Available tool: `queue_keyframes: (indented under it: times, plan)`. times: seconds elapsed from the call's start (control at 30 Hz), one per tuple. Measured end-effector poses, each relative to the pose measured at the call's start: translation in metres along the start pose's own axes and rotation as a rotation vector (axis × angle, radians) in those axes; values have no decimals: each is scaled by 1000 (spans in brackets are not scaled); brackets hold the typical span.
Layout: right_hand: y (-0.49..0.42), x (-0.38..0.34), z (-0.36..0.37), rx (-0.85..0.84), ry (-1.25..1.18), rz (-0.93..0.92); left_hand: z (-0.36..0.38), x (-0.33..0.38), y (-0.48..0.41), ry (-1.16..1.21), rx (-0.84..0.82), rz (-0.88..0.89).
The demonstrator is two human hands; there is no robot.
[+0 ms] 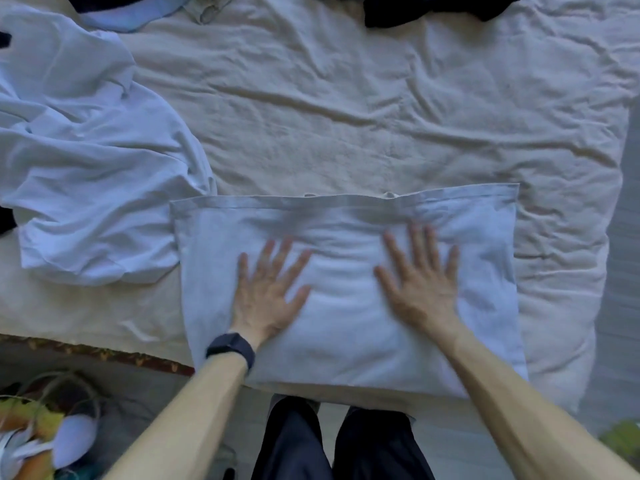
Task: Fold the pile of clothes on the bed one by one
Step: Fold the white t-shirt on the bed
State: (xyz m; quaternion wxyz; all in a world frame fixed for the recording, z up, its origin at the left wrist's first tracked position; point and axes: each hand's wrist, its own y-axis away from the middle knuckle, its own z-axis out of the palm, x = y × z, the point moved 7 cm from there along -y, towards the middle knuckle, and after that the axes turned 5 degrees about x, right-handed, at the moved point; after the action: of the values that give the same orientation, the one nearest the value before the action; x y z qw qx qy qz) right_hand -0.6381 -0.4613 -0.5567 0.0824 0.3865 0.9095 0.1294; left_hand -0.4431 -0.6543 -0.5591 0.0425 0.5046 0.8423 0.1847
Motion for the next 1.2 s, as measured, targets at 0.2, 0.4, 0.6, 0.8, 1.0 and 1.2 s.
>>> queue_keyframes:
  times: [0.2, 0.4, 0.6, 0.8, 1.0, 1.2]
  plan:
    - [26, 58, -30, 48, 4, 393, -17, -109, 48, -39, 20, -354]
    - [123, -71, 9, 68, -22, -104, 18, 27, 104, 64, 15, 100]
    - [174, 85, 4, 173, -97, 543, 26, -59, 179, 213, 5, -581]
    - [246, 99, -2, 443, -1049, 1304, 54, -48, 225, 1578, 202, -1555]
    - [232, 96, 20, 542, -1761, 1455, 71, -30, 214, 1898, 107, -1601]
    - [235, 114, 17, 420, -1847, 1321, 64, -29, 225, 1968, 227, -1535]
